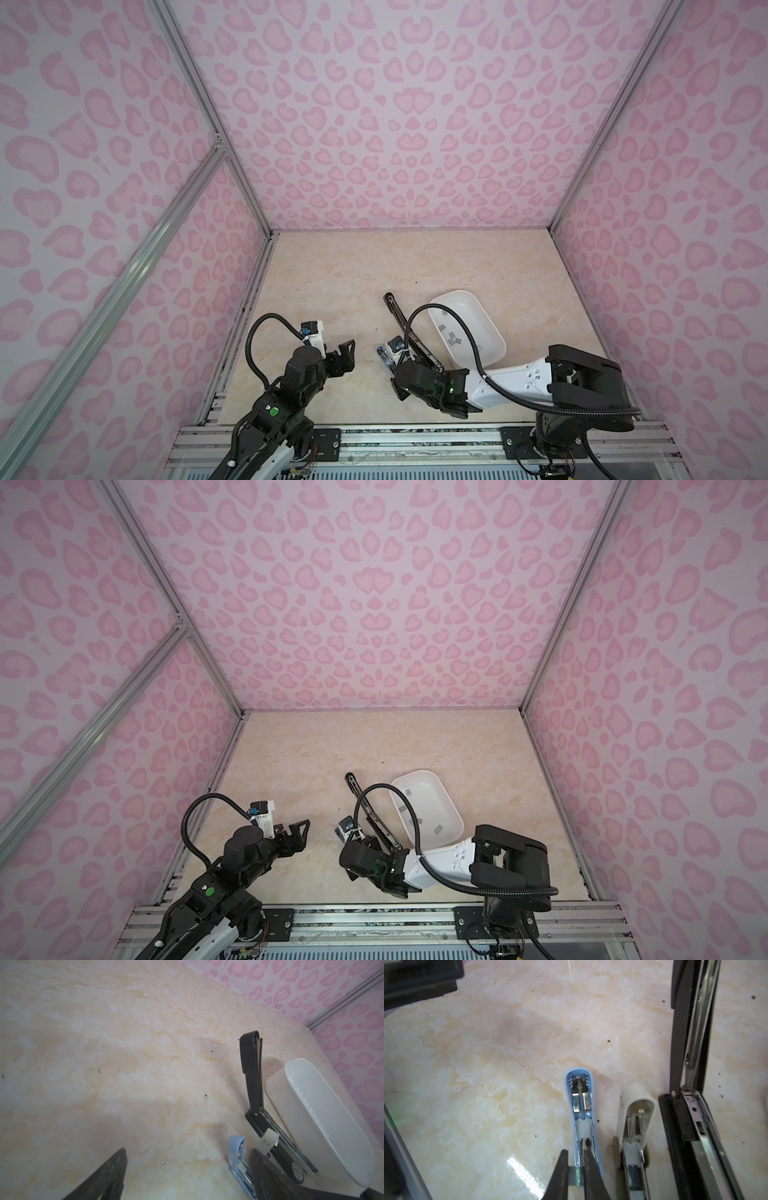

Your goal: Load the staples into the stapler

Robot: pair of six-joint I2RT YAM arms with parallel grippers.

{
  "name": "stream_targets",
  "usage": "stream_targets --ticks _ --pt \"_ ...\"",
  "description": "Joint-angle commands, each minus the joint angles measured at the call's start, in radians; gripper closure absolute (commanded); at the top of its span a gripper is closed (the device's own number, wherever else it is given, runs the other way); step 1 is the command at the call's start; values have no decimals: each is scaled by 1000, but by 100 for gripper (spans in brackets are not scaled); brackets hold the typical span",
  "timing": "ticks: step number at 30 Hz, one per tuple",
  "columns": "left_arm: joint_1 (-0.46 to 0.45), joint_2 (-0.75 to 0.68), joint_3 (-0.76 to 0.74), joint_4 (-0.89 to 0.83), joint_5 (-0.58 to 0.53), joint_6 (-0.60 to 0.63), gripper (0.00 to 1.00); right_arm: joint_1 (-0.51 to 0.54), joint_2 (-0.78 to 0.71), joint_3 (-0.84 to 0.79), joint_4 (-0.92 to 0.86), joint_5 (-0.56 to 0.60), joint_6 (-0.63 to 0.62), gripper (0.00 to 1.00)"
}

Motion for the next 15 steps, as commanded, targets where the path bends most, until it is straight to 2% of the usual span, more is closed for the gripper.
stream_targets --ticks 1,15 --pt "1 2 -6 14 5 -3 7 0 13 -8 29 21 12 87" --pt "1 6 -5 16 4 -2 7 1 61 24 -6 61 0 88"
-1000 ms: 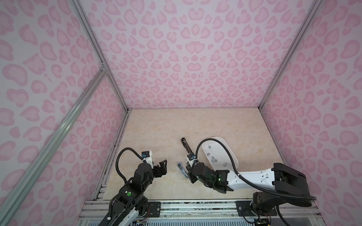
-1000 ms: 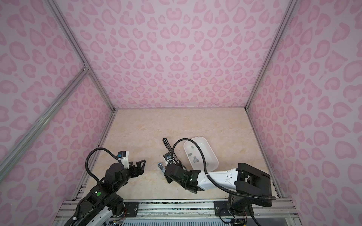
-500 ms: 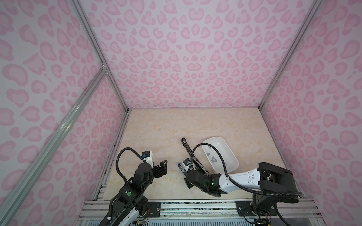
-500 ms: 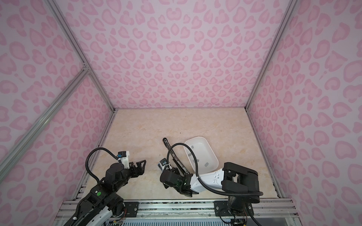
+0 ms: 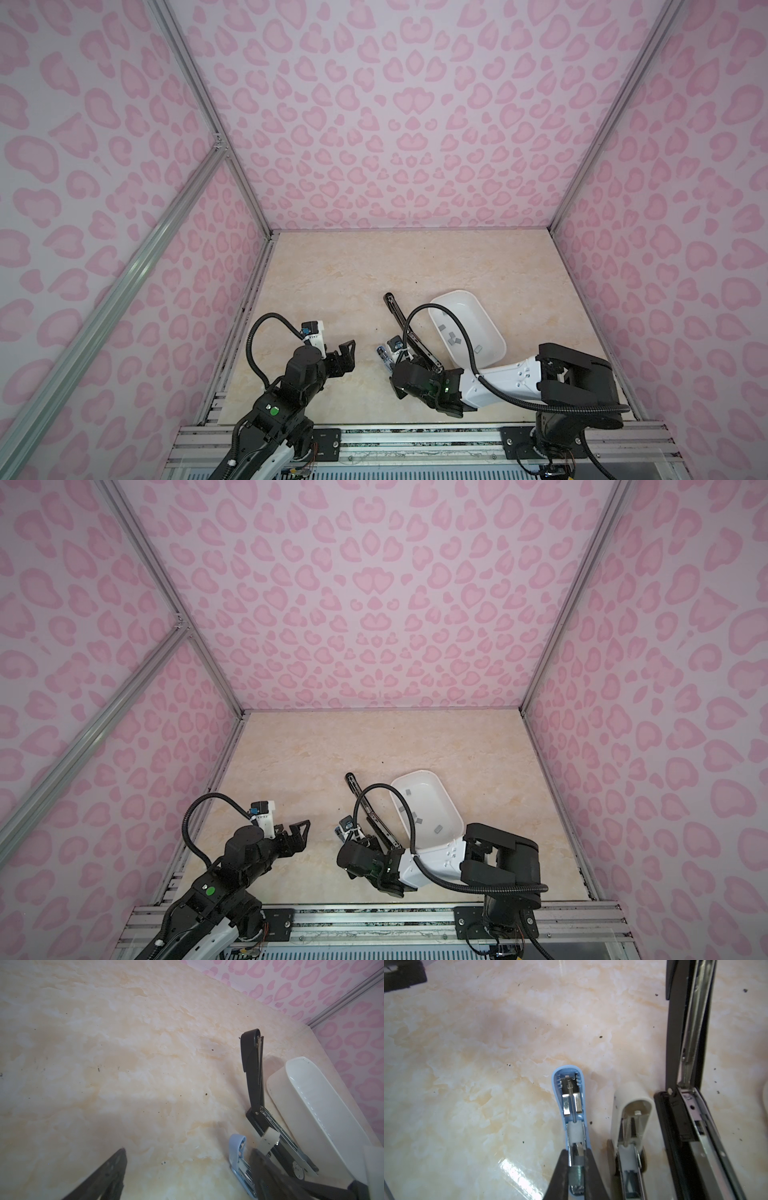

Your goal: Load the staples into the stapler

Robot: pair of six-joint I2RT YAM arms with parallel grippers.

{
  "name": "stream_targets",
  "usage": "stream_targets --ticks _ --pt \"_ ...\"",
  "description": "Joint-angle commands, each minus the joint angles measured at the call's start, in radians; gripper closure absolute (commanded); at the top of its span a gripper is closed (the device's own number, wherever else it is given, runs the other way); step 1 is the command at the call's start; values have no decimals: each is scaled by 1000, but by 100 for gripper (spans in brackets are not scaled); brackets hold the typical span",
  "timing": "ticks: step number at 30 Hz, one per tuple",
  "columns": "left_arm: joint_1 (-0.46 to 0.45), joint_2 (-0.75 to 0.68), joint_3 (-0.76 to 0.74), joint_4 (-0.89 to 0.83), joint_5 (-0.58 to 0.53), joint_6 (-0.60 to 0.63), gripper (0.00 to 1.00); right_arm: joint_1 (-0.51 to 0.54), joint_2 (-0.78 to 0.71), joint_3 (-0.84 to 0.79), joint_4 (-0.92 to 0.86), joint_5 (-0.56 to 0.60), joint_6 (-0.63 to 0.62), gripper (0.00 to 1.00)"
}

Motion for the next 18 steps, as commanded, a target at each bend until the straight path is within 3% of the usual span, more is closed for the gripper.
stream_targets --ticks 1,18 --pt "1 -1 -3 15 1 -2 7 0 13 5 -1 28 -13 88" --pt "1 -4 -4 16 1 -4 7 -1 48 21 -6 25 -30 89"
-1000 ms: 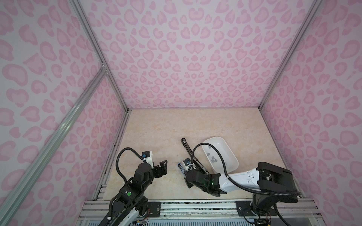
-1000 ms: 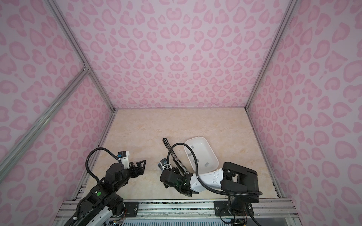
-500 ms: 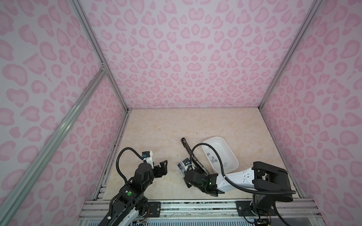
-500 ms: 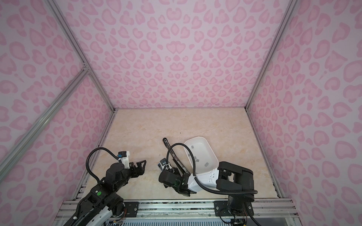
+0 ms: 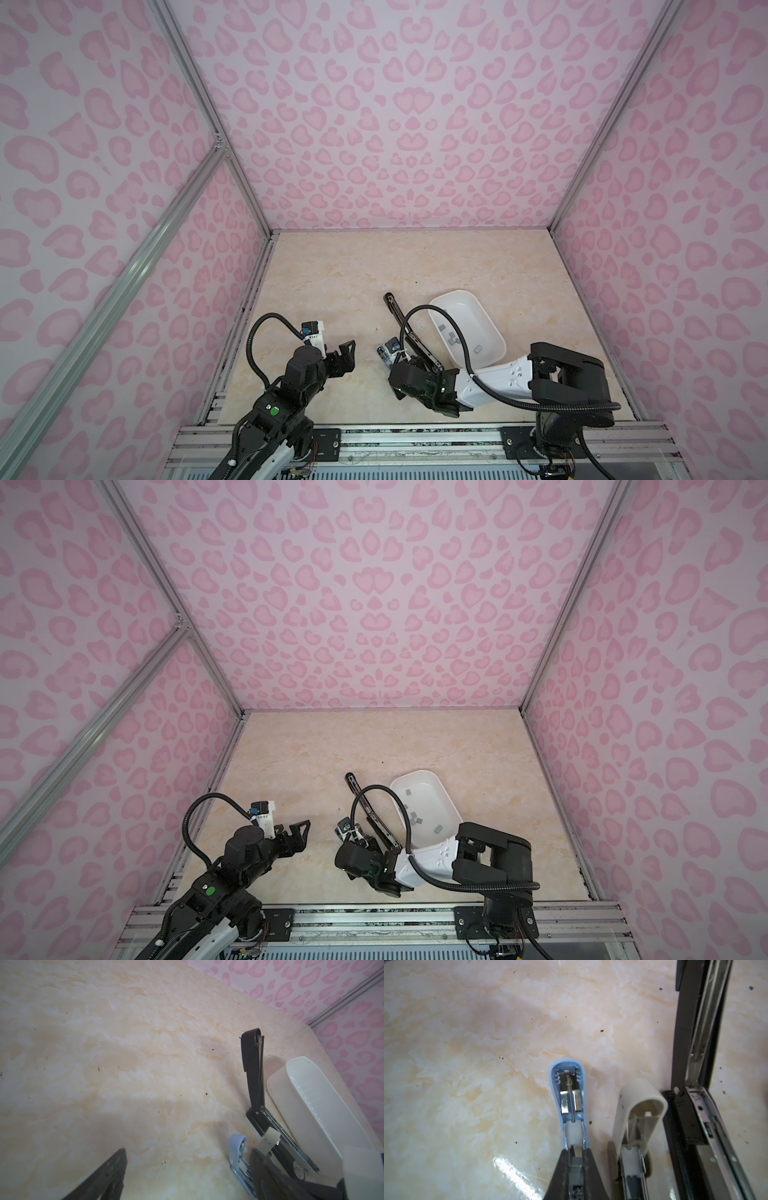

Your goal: Load the staples into the stapler

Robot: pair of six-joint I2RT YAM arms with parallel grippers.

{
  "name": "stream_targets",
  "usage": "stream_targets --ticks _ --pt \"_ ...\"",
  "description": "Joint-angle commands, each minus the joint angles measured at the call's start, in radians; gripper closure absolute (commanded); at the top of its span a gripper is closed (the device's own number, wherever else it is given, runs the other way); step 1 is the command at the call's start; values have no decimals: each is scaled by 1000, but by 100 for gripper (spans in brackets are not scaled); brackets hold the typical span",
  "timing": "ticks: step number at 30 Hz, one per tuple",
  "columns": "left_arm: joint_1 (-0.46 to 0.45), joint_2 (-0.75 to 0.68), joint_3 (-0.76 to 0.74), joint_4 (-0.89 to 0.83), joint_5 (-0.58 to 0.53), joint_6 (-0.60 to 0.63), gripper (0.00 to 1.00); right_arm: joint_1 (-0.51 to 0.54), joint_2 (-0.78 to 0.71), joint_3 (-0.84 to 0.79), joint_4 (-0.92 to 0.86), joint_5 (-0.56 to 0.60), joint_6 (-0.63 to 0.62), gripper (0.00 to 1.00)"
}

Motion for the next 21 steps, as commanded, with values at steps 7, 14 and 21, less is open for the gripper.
stream_targets --ticks 7,14,21 --pt "0 -3 -2 16 1 -4 7 0 13 6 -9 26 -5 89" --pt "1 -3 -5 15 1 -4 7 -1 21 5 -11 26 -4 89" --pt "1 -3 -4 15 1 -5 7 0 20 0 -12 24 2 89"
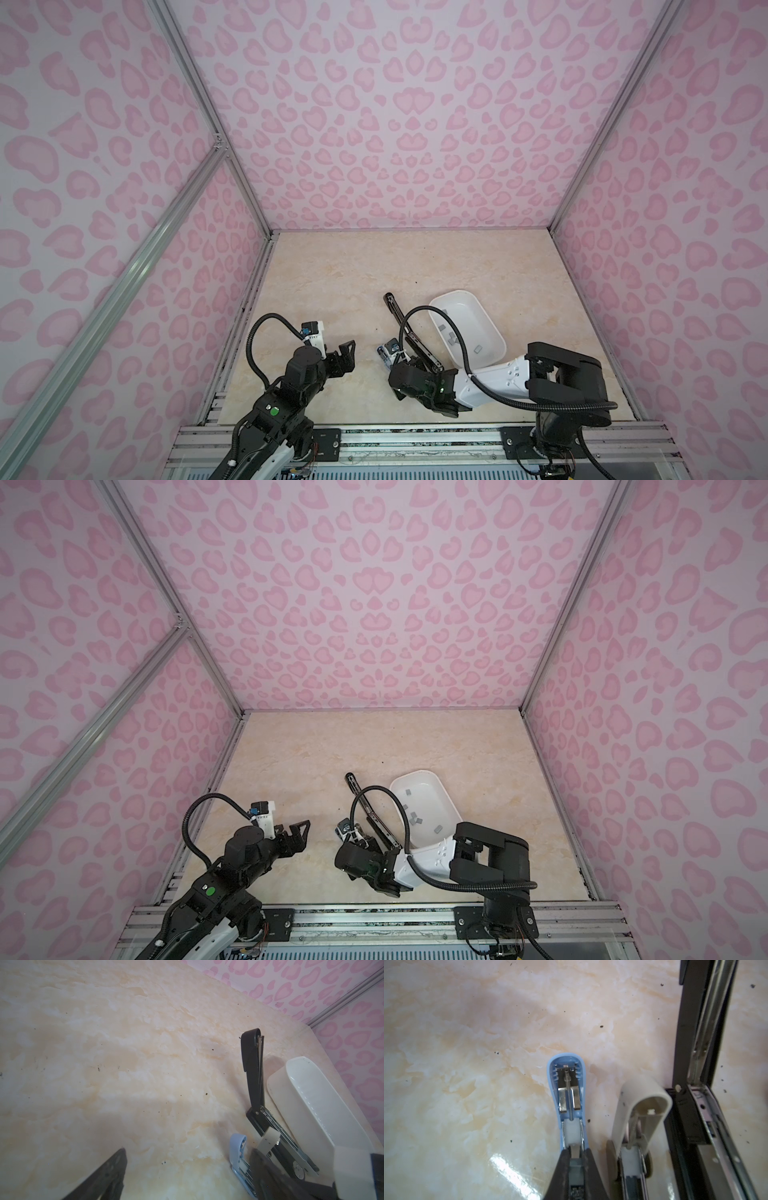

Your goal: Load the staples into the stapler

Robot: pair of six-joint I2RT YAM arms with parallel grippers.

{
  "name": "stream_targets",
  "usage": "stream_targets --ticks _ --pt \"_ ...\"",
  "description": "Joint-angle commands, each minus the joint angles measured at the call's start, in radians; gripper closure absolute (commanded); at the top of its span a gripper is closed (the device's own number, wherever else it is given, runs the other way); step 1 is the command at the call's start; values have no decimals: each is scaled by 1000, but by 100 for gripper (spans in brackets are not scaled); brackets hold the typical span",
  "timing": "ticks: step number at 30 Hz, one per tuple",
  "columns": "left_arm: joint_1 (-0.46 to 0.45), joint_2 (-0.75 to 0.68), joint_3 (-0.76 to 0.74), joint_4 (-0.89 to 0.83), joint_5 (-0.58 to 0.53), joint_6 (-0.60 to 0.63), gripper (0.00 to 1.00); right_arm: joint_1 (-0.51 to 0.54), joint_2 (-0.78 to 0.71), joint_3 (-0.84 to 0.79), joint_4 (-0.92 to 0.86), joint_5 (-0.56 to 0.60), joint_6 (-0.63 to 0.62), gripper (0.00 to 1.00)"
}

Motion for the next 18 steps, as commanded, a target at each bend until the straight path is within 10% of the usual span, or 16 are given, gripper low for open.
stream_targets --ticks 1,18 --pt "1 1 -2 16 1 -5 7 -1 6 0 -10 20 6 89" --pt "1 -2 -3 17 3 -4 7 3 -24 -27 -22 13 34 77"
